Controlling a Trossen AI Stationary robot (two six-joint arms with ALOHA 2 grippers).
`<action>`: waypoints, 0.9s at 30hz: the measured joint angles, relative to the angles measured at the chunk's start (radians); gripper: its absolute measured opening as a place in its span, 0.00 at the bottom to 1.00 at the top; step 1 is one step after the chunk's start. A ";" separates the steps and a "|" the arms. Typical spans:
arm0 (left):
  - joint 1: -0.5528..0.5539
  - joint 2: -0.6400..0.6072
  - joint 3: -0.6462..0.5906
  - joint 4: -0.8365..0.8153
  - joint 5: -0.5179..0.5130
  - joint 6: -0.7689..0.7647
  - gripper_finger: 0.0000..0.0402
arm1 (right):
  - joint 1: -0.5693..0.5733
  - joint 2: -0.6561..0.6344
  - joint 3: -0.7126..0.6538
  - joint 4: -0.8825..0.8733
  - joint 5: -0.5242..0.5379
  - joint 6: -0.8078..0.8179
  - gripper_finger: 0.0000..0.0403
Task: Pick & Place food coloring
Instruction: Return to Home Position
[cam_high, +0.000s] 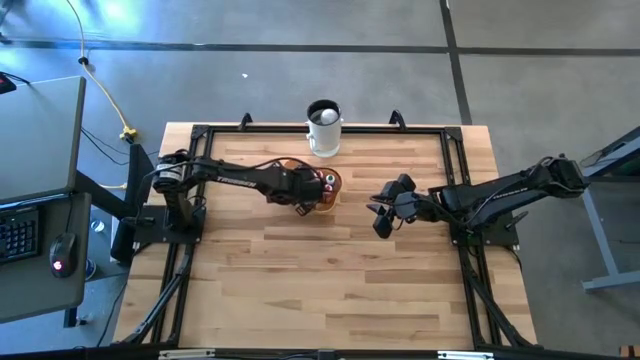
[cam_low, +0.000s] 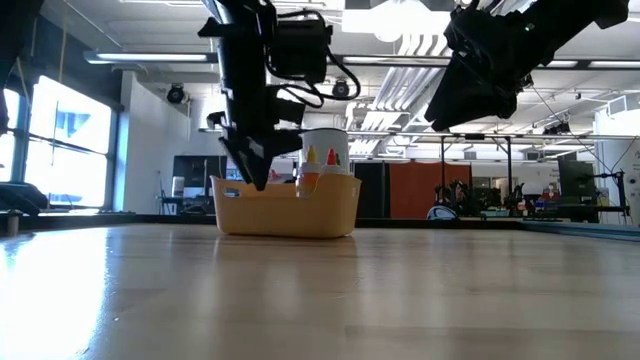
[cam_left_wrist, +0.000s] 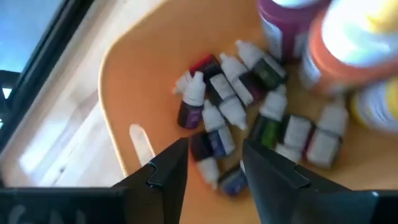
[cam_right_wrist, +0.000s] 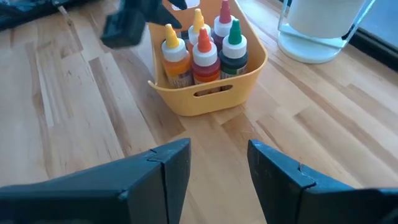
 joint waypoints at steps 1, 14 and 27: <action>-0.003 -0.001 0.017 -0.031 0.015 0.017 0.37 | 0.000 -0.001 0.000 0.000 0.000 -0.013 0.38; -0.157 -0.364 0.116 -0.482 -0.179 -0.035 0.38 | 0.003 -0.340 0.001 -0.201 -0.181 -0.202 0.38; -0.409 -1.093 -0.631 0.228 -0.066 0.134 0.38 | 0.014 -0.653 -0.150 -0.134 -0.181 -0.260 0.38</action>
